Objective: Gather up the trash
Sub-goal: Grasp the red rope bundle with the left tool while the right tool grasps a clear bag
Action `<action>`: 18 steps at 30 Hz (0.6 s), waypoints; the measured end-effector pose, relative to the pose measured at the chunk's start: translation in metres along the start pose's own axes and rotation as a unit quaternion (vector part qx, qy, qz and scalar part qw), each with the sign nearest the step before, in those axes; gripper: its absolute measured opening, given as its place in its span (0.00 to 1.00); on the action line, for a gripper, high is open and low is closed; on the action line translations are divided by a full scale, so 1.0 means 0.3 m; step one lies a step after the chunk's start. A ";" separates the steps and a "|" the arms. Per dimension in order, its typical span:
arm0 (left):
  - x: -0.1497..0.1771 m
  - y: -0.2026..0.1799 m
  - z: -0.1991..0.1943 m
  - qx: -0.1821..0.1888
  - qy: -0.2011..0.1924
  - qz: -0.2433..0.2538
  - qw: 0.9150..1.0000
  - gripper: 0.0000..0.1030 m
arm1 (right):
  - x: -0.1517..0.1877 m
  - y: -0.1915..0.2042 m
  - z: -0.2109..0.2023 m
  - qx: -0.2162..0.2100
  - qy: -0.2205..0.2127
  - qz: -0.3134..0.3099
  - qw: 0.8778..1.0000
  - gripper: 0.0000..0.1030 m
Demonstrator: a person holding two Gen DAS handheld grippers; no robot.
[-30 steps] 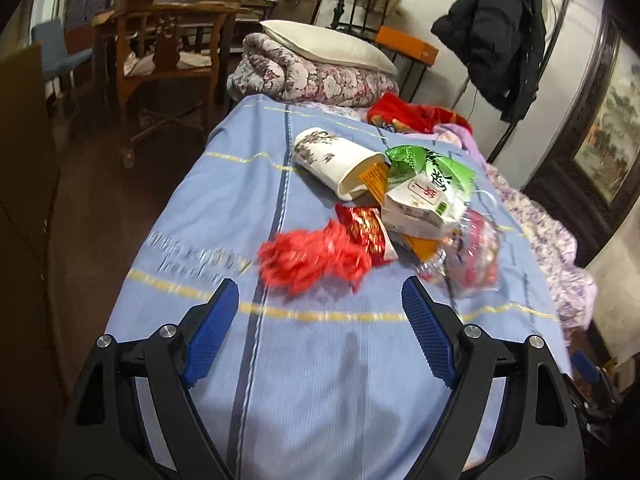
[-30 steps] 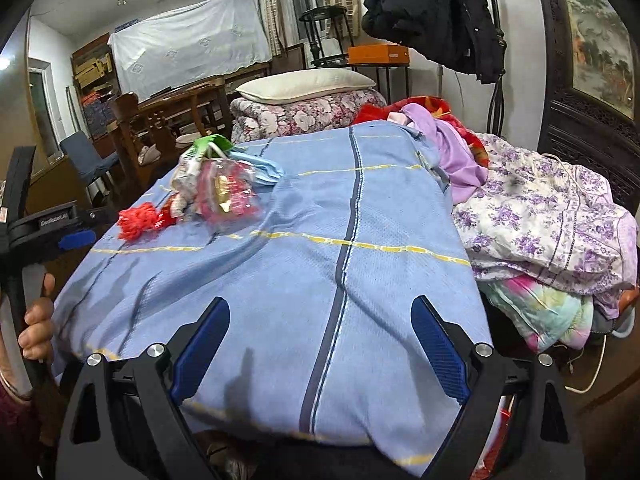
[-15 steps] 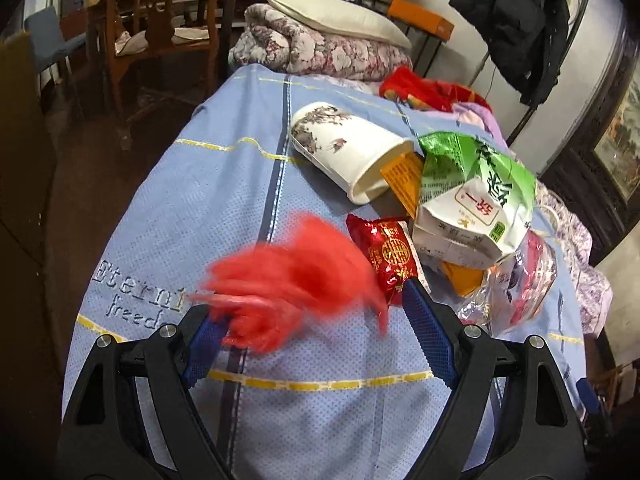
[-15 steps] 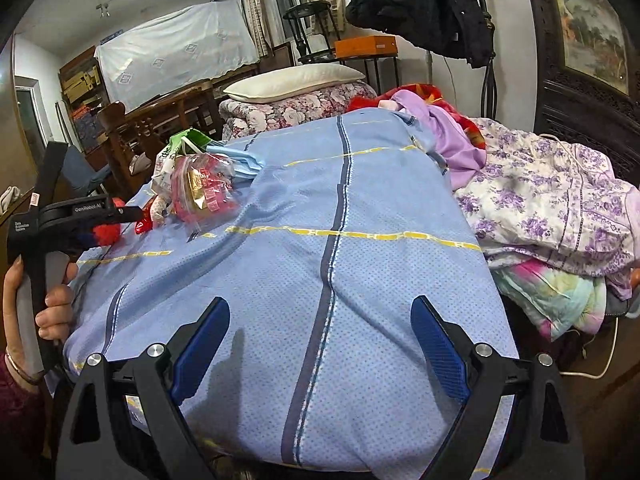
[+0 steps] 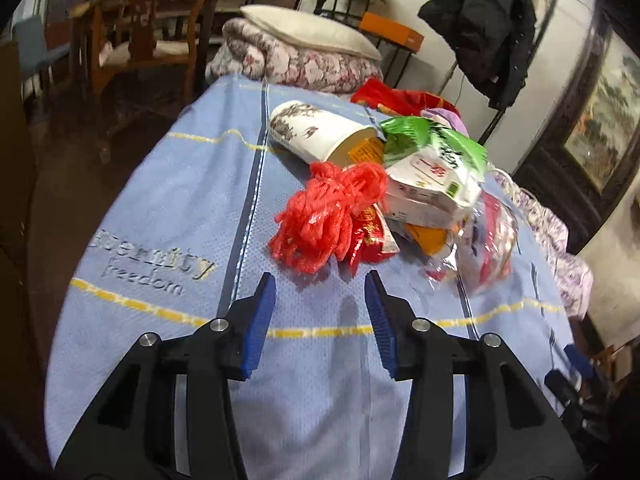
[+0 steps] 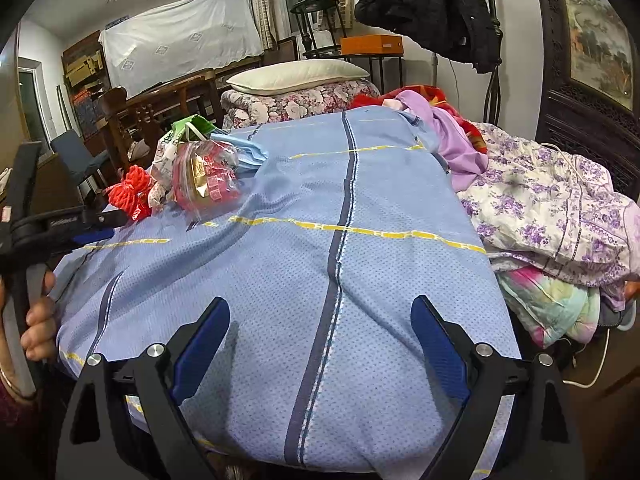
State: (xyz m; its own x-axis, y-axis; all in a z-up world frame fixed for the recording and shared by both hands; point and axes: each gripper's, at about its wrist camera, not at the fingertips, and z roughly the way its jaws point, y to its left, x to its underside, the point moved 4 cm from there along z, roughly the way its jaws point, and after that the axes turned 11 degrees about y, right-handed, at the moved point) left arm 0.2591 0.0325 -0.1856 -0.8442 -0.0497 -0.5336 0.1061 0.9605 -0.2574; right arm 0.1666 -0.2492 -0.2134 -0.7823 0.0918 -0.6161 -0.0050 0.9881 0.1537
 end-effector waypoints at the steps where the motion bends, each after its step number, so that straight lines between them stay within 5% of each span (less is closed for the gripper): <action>1: -0.012 -0.010 -0.012 -0.001 -0.004 0.007 1.000 0.54 | 0.000 -0.001 0.000 0.000 0.000 0.000 1.000 0.88; 4: -0.075 -0.011 -0.034 -0.015 -0.021 0.007 1.000 0.72 | 0.000 0.001 0.000 0.000 0.000 0.000 1.000 0.89; 7: -0.147 -0.007 0.020 -0.015 -0.005 0.009 1.000 0.72 | 0.001 0.004 0.001 -0.002 0.000 0.000 1.000 0.90; 9: -0.155 -0.001 0.072 -0.012 0.017 0.007 1.000 0.66 | 0.000 0.006 0.002 -0.004 0.001 0.000 1.000 0.90; 11: -0.143 0.002 0.076 0.016 0.022 0.002 1.000 0.35 | 0.001 0.012 0.003 -0.005 0.001 -0.002 1.000 0.90; 18: 0.029 -0.004 -0.082 0.043 -0.039 -0.030 0.998 0.34 | -0.002 0.017 0.007 -0.007 0.001 -0.005 1.000 0.90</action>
State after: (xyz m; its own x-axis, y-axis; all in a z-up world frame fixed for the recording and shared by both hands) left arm 0.2389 0.0376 -0.1702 -0.8072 -0.1313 -0.5754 0.1037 0.9282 -0.3573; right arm 0.1685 -0.2439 -0.2138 -0.7831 0.0811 -0.6165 -0.0216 0.9873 0.1574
